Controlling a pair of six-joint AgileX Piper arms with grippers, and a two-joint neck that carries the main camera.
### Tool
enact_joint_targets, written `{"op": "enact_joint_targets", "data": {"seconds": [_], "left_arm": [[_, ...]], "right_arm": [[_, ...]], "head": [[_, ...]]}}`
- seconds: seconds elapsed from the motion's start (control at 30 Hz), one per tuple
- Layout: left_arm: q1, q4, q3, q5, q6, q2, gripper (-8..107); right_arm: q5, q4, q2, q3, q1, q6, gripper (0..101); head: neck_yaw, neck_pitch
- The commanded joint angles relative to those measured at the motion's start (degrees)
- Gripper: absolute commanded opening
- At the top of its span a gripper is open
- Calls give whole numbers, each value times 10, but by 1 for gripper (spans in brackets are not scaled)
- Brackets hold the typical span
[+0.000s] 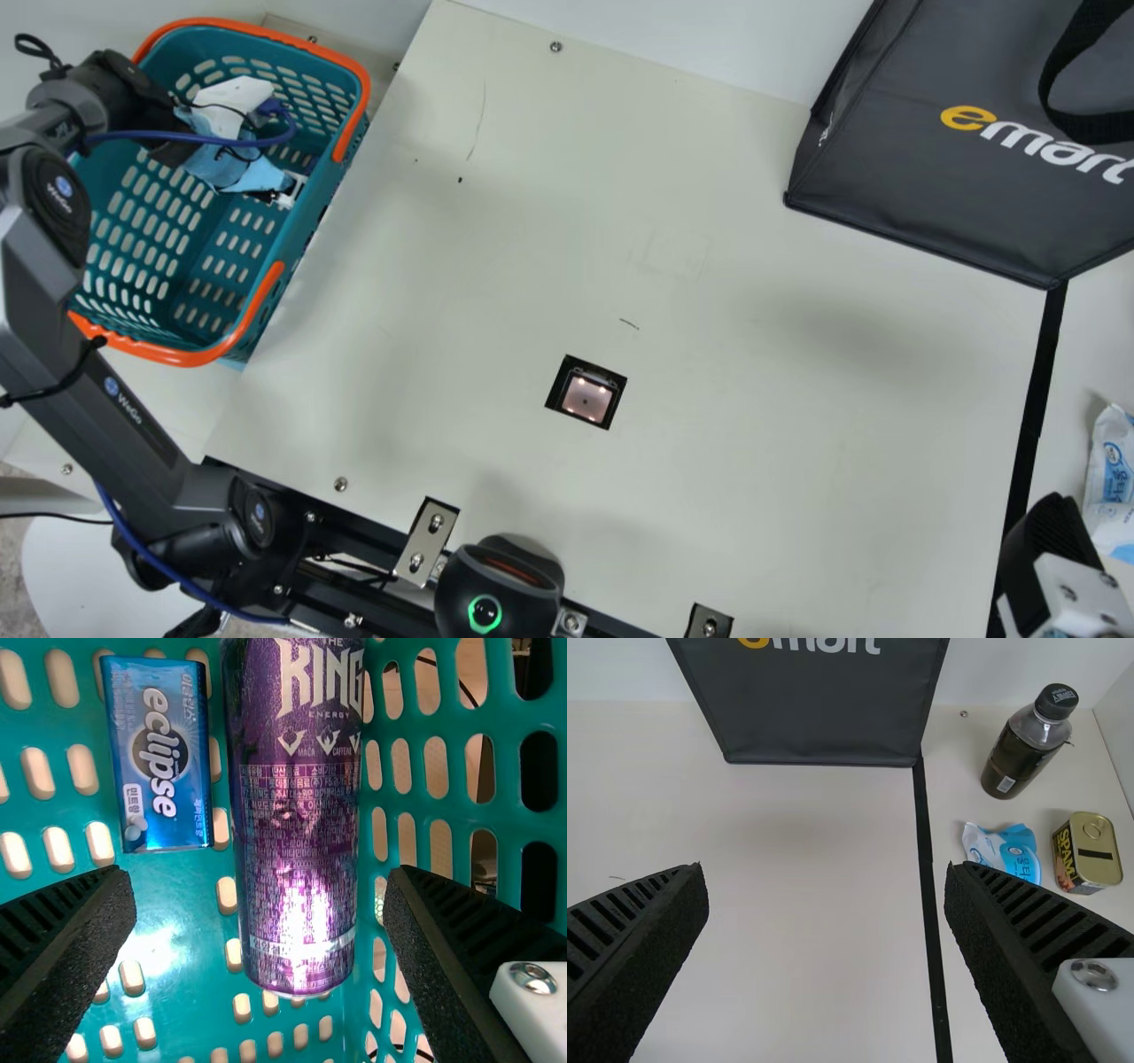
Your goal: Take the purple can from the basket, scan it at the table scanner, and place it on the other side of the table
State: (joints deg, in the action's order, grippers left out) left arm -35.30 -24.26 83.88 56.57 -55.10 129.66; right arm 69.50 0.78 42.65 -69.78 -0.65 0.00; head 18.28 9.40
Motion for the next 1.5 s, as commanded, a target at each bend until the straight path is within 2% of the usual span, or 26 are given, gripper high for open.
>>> {"op": "enact_joint_targets", "data": {"seconds": [0.0,0.37,0.97,1.47], "left_arm": [[1,2,4,2,4,5,90],[0,10,11,3,15,25,90],[0,32,-11,-44,8,20,90],[16,38,-2,-25,-8,18,90]], "right_arm": [[0,0,0,0,0,0,95],[-1,0,0,0,0,0,95],[-1,0,0,0,0,0,95],[0,0,0,0,0,0,95]], "head": [[1,-15],[1,-15],[1,-15],[1,-15]]}}
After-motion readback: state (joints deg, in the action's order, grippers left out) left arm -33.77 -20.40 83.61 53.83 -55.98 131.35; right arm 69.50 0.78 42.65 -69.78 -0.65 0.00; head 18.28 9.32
